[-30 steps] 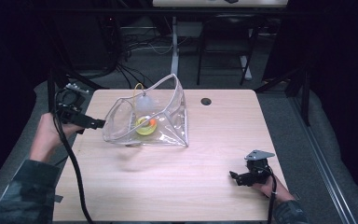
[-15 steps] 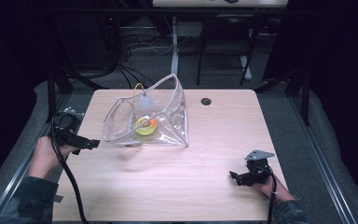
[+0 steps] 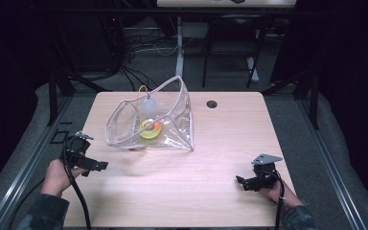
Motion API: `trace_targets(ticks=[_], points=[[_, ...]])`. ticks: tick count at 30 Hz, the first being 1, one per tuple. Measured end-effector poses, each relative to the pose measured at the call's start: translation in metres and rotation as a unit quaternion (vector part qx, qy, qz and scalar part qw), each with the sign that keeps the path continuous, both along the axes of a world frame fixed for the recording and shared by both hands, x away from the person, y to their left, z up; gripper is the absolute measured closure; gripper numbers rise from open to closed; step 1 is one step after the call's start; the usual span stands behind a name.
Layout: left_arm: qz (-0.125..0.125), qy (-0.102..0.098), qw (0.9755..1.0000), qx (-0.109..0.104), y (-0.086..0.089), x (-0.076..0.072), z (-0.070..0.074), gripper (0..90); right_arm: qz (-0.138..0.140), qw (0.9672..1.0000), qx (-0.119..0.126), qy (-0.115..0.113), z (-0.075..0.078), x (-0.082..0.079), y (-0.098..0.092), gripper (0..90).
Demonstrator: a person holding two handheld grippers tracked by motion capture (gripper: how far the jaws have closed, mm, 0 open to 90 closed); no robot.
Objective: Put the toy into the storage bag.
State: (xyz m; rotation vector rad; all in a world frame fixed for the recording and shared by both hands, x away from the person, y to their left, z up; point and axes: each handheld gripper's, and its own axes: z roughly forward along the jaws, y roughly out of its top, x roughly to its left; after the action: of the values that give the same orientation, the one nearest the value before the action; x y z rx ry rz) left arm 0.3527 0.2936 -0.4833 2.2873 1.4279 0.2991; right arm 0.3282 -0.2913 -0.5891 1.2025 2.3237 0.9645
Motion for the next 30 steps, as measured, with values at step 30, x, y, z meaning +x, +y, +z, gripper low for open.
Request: trace_targets(ticks=[30], points=[[0.012,0.036,0.9991,-0.018,0.007,-0.008,-0.083,0.0,0.004,1.0000,-0.001,0.001,0.000,0.001,0.000,0.0]])
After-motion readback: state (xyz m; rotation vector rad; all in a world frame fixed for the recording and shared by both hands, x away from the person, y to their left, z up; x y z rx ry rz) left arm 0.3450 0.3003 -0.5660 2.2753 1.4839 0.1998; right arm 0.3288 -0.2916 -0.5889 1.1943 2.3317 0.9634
